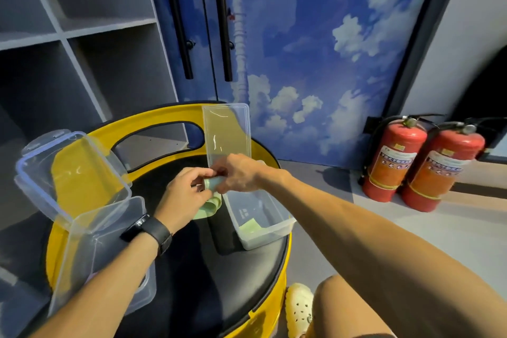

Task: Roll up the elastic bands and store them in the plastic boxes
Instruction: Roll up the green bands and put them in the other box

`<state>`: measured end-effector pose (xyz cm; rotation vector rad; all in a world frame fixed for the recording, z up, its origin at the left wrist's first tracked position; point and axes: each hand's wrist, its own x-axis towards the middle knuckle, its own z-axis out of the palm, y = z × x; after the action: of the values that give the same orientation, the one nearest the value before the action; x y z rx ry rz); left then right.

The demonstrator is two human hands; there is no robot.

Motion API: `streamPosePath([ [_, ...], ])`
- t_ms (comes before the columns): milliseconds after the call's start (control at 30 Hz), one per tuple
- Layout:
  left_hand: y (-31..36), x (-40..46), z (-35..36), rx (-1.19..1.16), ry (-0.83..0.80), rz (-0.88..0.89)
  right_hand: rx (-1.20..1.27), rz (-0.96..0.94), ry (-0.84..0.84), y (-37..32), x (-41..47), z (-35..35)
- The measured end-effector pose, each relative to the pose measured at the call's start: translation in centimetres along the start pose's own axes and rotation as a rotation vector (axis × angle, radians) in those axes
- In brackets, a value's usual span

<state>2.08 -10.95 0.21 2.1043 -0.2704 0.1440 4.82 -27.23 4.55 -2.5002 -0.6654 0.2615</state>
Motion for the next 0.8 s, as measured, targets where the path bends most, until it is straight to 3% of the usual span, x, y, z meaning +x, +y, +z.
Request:
streamPosePath([
  [467,-0.2,1.1,4.7,0.261,-0.131,0.003,-0.12,0.029,-0.017,5.9,-1.2,1.6],
  [800,-3.6,0.4,6.4,0.27,-0.159,-0.042,-0.149,0.145,-0.14,10.6,0.0,6.0],
])
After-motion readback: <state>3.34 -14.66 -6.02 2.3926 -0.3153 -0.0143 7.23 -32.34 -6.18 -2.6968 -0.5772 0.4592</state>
